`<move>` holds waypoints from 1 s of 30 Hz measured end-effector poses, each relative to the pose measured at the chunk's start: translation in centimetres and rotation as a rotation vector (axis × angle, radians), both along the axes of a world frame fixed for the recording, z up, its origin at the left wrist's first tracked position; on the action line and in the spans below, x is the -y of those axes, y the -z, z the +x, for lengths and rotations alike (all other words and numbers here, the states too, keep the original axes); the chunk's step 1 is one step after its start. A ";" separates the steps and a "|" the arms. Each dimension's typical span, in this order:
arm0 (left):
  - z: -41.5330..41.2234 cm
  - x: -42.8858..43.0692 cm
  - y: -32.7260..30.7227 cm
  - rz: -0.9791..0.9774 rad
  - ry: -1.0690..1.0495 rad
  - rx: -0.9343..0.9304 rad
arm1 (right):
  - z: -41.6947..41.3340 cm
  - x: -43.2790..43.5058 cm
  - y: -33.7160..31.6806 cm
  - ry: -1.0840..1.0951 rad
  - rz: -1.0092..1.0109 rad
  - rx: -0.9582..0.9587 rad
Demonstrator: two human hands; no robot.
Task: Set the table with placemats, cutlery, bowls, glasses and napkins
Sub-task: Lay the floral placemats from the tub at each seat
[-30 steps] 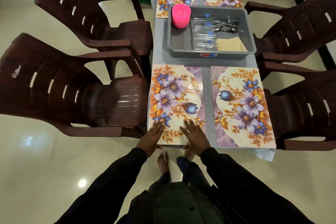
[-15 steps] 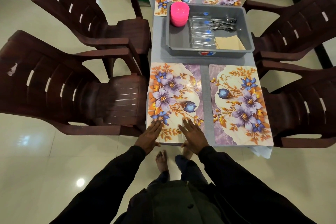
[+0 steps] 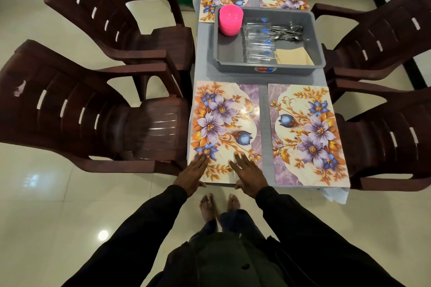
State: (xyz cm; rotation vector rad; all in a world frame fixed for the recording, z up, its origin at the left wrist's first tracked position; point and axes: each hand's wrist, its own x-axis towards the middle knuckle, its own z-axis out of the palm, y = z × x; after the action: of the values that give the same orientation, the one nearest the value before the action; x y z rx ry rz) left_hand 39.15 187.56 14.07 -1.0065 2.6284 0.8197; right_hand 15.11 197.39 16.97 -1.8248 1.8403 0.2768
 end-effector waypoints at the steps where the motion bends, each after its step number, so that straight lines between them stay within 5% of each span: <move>1: 0.0 0.0 0.0 0.004 -0.006 -0.002 | -0.1 0.0 0.1 0.003 -0.003 0.005; 22: -0.8 -0.8 -2.6 -0.003 -0.054 0.061 | -0.3 -0.1 -0.6 -0.049 -0.018 -0.017; 30: 2.9 -2.5 -6.3 -0.203 -0.222 -0.212 | 2.9 0.7 -5.0 0.033 -0.238 0.106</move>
State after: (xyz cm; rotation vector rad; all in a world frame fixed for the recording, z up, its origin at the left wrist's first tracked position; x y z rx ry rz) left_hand 42.05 190.03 20.35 -1.3544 2.8618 0.7523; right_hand 18.02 196.73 21.97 -1.9229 1.8932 -0.0535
